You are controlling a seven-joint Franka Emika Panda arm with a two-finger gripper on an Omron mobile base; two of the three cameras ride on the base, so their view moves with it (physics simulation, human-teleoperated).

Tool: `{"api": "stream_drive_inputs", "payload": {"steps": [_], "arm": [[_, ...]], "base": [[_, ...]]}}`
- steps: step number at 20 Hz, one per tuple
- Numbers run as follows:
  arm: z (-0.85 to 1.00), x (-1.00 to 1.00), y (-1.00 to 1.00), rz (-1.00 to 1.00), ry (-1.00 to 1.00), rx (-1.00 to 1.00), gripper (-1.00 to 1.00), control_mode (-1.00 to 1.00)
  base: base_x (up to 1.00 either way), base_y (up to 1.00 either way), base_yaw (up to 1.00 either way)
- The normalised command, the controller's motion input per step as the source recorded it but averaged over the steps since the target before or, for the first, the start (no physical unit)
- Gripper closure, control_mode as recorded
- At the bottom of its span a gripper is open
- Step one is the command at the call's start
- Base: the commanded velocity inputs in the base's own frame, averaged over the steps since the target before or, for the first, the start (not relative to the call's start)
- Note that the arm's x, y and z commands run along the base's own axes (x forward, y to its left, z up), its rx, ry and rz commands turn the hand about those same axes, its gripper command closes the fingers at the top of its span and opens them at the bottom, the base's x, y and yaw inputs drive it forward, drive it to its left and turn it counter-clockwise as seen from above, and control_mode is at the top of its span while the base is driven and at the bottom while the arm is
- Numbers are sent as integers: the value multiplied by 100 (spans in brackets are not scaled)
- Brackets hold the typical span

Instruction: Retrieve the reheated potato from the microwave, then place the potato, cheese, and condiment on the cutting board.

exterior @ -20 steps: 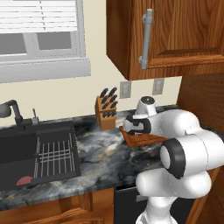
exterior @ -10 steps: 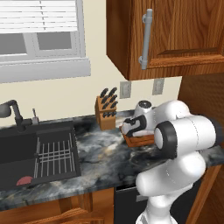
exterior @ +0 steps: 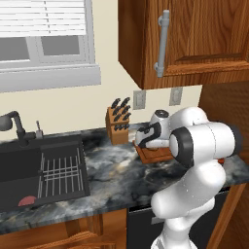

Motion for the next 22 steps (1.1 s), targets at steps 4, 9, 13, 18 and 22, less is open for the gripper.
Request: {"api": "stream_drive_inputs", "payload": {"steps": [4, 9, 13, 18, 22], "arm": [[-33, -9, 0, 0, 0, 2, 100, -100], [-32, -13, 0, -1, 0, 0, 100, -100], [-29, -10, 5, -2, 2, 0, -100, -100], [-15, -4, 1, -5, 1, 0, -100, -100], [-8, -14, 0, -7, 0, 0, -100, -100]], "base": [[0, 0, 0], [0, 0, 0], [0, 0, 0], [0, 0, 0], [0, 0, 0]]}}
